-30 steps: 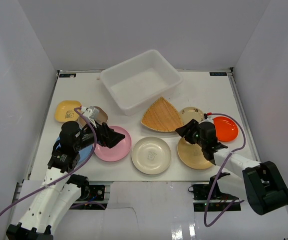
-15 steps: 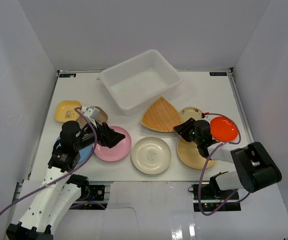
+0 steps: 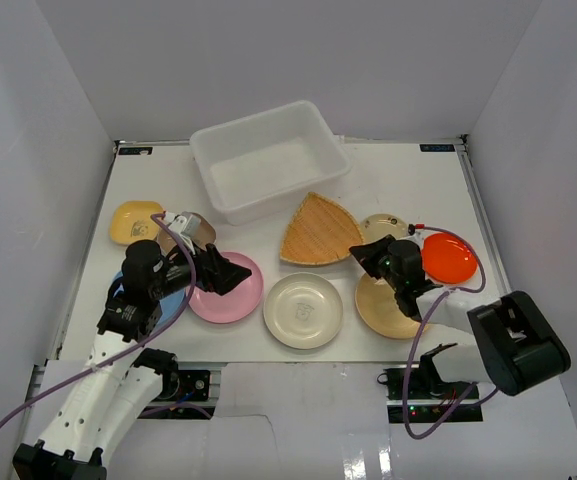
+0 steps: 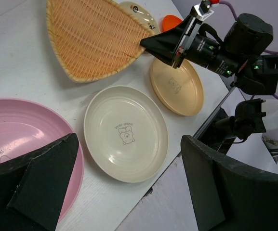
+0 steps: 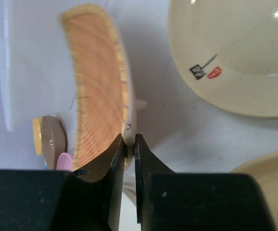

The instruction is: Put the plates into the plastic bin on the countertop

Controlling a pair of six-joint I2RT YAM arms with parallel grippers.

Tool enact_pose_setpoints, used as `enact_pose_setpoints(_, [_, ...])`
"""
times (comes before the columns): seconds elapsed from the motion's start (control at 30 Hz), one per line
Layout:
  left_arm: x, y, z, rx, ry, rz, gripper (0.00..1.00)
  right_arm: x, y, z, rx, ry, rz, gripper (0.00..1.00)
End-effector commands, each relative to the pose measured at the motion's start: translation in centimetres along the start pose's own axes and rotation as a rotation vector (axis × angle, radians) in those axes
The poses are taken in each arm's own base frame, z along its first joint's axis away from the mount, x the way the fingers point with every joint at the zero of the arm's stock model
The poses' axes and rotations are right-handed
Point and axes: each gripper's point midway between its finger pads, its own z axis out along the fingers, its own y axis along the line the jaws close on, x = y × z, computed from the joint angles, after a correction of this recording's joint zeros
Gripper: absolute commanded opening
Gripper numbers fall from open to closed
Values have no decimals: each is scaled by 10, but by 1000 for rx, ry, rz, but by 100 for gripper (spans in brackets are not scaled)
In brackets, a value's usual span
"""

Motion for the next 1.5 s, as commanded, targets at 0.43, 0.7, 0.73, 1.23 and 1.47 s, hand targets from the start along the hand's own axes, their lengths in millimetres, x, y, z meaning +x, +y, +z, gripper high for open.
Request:
enact_pose_setpoints(0.43, [-26, -2, -8, -47, -95, 40, 98, -70, 101, -112, -250, -263, -158, 8])
enact_pose_setpoints(0.7, [-30, 15, -12, -160, -134, -12, 98, -96, 240, -126, -530, -217, -320, 8])
enact_pose_setpoints(0.73, [-29, 15, -11, -158, -128, -16, 98, -99, 253, -119, -549, -212, -333, 8])
enact_pose_setpoints(1.23, [53, 20, 10, -90, 145, -331, 98, -78, 325, 134, -478, -26, -499, 8])
enact_pose_setpoints(1.47, [62, 23, 16, -90, 200, -347, 98, -71, 307, 185, -422, 14, -488, 8])
